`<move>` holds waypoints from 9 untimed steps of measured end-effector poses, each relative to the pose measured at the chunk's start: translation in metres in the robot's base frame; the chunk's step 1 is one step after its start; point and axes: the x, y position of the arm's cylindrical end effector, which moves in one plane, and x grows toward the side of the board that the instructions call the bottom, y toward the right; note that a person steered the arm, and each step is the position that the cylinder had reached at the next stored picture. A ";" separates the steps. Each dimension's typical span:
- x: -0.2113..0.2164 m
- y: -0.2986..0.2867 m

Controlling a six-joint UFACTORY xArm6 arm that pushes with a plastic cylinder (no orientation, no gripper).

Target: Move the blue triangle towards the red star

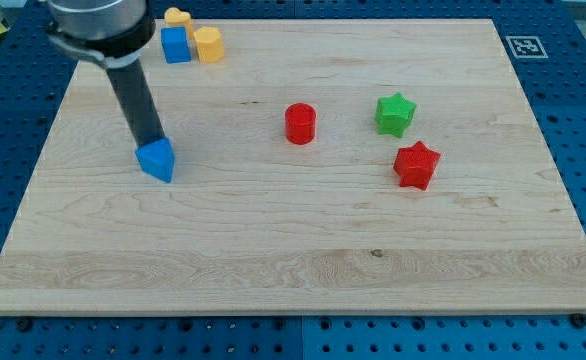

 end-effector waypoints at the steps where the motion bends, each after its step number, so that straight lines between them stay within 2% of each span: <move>1: 0.029 -0.010; 2: 0.054 -0.033; 4: 0.059 -0.036; 7: 0.058 0.031; 9: 0.046 0.015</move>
